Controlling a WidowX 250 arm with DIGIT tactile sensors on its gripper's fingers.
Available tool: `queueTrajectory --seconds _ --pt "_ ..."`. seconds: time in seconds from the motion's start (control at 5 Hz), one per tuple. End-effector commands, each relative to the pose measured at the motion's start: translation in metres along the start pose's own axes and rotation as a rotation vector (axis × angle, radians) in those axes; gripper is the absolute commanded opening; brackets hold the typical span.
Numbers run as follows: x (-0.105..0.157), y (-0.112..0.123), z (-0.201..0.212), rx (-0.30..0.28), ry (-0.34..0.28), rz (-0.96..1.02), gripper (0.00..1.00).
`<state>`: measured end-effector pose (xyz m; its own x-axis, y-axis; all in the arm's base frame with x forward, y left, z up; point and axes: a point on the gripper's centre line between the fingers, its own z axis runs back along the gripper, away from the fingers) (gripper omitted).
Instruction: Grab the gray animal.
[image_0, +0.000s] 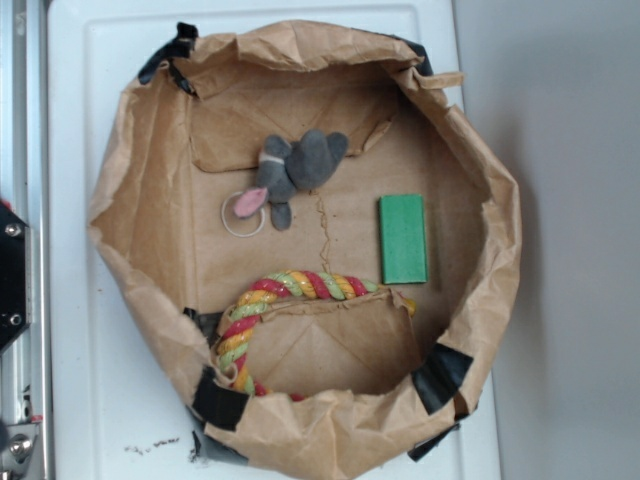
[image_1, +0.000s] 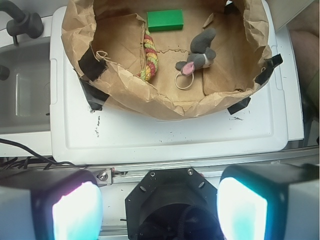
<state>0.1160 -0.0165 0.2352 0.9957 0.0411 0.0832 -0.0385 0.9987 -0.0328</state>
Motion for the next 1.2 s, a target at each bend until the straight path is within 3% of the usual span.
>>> queueTrajectory --seconds 0.0,0.2,0.4,0.6,1.0 --pt "0.0 0.0 0.0 0.0 0.0 0.0 1.0" --pt "0.036 -0.009 -0.014 -0.063 -0.011 -0.039 1.0" --pt "0.08 -0.003 -0.04 -0.05 -0.075 -0.095 1.0" --pt "0.129 0.006 -0.073 0.008 -0.057 -0.183 1.0" --pt "0.129 0.006 -0.073 0.008 -0.057 -0.183 1.0"
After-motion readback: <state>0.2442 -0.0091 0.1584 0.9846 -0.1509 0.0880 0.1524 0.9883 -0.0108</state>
